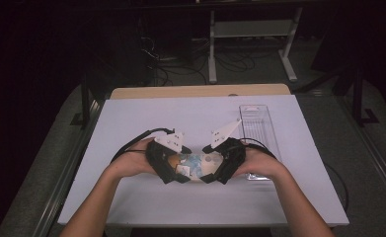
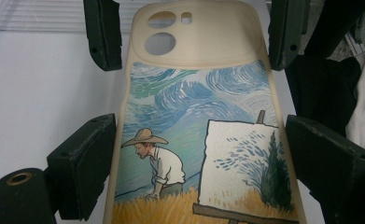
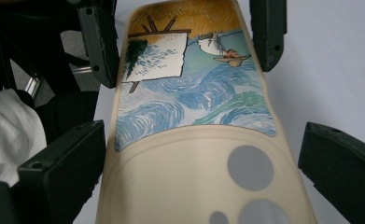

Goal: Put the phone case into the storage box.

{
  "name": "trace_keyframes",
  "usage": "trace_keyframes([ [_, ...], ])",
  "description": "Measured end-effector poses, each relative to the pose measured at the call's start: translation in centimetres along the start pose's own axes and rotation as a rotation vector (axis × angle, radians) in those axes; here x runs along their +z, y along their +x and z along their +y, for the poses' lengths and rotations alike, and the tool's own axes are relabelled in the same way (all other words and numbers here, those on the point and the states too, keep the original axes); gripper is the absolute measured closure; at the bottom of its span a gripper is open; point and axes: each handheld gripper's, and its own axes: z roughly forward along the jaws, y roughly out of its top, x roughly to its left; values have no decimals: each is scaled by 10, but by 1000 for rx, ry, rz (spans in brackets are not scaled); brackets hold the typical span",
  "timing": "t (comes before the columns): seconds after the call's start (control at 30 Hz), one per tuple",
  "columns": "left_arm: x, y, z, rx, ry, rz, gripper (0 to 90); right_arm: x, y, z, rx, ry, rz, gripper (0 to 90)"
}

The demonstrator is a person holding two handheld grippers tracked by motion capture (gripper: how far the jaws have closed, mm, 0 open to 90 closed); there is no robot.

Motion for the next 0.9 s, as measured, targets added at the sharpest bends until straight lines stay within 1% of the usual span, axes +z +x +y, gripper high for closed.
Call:
trace_keyframes([
  [0.03, 0, 0, 0, 4, 5, 0, 115, 1, 0, 0, -5, 2, -1, 8],
  [0.07, 0, 1, 0, 19, 6, 2, 114, 2, 0, 0, -6, 6, -1, 8],
  [0.1, 0, 1, 0, 15, 6, 2, 115, 2, 1, 1, -5, 10, -1, 8],
  [0.17, 0, 0, 0, 2, 4, 0, 114, 4, 0, 1, -18, 16, -3, 8],
  [0.3, 0, 0, 1, 7, 3, 1, 114, 7, 1, 1, -28, 36, 3, 9],
  [0.37, 0, 0, 1, 9, 3, 3, 114, 8, 1, 1, -31, 37, 4, 9],
  [0.4, 0, -1, 1, 5, 3, 1, 114, 9, 2, 1, -27, 43, 7, 10],
  [0.43, 0, 0, 1, 18, 1, 4, 114, 9, 1, 1, -30, 44, 8, 10],
  [0.47, 0, 0, 1, 18, 2, 3, 114, 10, 1, 1, -32, 45, 7, 10],
  [0.5, 0, -1, 1, 7, 3, 0, 114, 10, 1, 1, -33, 45, 8, 17],
  [0.53, 0, 0, 1, 12, 8, 3, 114, 10, 2, 1, -31, 50, 5, 52],
  [0.6, 1, 0, 0, 0, 13, -2, 114, 10, 2, 2, -41, 41, 6, 72],
  [0.87, 1, -1, 0, 8, 11, 2, 114, 9, 2, 2, -59, 46, 4, 82],
  [0.9, 1, 0, 0, 18, 12, 5, 114, 9, 3, 2, -53, 50, 6, 84],
])
